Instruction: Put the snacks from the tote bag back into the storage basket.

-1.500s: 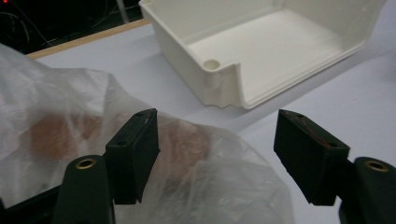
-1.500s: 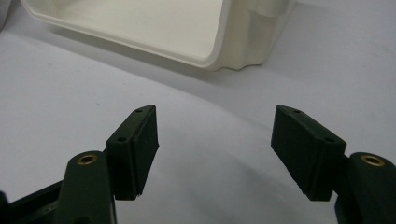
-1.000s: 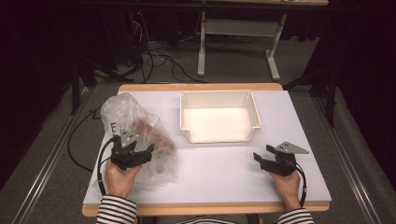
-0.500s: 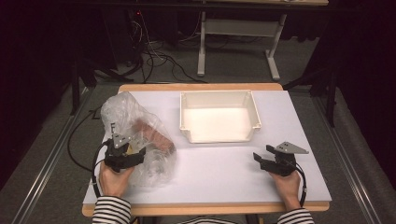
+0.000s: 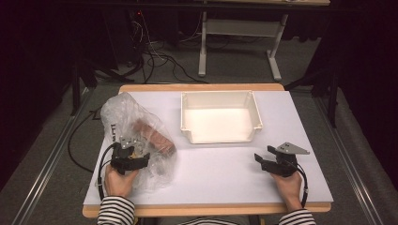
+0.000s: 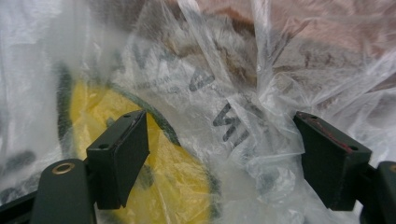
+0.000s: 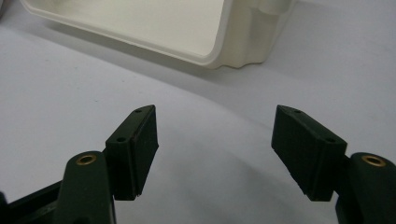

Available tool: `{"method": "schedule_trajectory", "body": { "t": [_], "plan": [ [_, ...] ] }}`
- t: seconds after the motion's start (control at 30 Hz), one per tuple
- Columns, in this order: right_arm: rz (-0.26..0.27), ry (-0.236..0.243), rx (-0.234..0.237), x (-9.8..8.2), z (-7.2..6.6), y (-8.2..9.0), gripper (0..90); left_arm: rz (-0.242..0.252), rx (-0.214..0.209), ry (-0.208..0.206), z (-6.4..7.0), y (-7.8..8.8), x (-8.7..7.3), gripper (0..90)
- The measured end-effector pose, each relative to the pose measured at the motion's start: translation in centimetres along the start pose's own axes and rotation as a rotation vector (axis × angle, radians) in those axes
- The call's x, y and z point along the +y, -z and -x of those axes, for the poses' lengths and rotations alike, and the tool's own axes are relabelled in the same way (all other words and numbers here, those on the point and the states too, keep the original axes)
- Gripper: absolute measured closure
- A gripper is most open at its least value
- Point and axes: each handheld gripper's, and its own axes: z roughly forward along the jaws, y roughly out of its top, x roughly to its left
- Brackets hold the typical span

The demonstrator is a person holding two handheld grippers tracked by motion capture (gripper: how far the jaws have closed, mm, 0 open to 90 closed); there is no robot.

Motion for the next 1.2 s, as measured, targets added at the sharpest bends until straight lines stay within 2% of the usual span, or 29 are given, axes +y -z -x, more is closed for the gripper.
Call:
{"method": "schedule_trajectory", "body": {
  "t": [0.17, 0.27, 0.37, 0.4, 0.43, 0.47, 0.5, 0.53, 0.57, 0.73, 0.83, 0.97, 1.2],
  "plan": [
    [-0.003, 0.002, -0.001, 0.0, 0.0, 0.0, 31.5, -0.023, -0.015, -0.011, 0.2, -0.7, -0.1, 23.7],
    [0.0, 0.002, 0.0, 0.0, 0.0, 0.0, 31.5, -0.047, -0.039, -0.024, 0.4, -1.3, -0.1, 29.7],
    [-0.002, 0.002, -0.002, 0.0, 0.0, 0.0, 31.5, -0.046, -0.04, -0.031, 0.7, -1.3, -0.1, 33.5],
    [0.0, 0.002, 0.0, 0.0, 0.0, 0.0, 31.5, -0.049, -0.044, -0.033, 0.7, -1.3, -0.1, 39.0],
    [0.0, 0.002, 0.0, 0.0, 0.0, 0.0, 31.5, -0.05, -0.046, -0.034, 0.7, -1.3, -0.1, 39.0],
    [-0.001, 0.003, -0.001, 0.0, 0.0, 0.0, 31.5, -0.048, -0.048, -0.034, 0.8, -1.2, -0.1, 44.7],
    [-0.001, 0.003, -0.001, 0.0, 0.0, 0.0, 31.5, -0.047, -0.053, -0.038, 0.8, -1.2, -0.1, 44.7],
    [-0.001, 0.001, 0.0, 0.0, 0.0, 0.0, 31.5, -0.044, -0.058, -0.043, 0.8, -1.1, -0.1, 48.4],
    [0.0, 0.001, -0.001, 0.0, -0.1, 0.0, 31.5, -0.045, -0.067, -0.051, 0.8, -1.1, -0.1, 56.3],
    [0.002, 0.002, -0.001, 0.0, 0.0, 0.0, 31.5, -0.062, -0.087, -0.076, 0.9, -1.0, 0.2, 76.2],
    [0.003, 0.0, -0.001, 0.0, -0.1, 0.1, 31.5, -0.06, -0.096, -0.075, 0.9, -1.0, 0.2, 86.6],
    [-0.001, 0.008, -0.003, 0.0, -0.1, 0.0, 31.6, -0.057, -0.104, -0.077, 1.0, -0.9, 0.2, 89.5],
    [0.001, 0.009, -0.002, 0.0, -0.1, 0.0, 31.6, -0.017, -0.127, -0.092, 1.6, -0.1, 0.2, 90.0]
  ]
}}
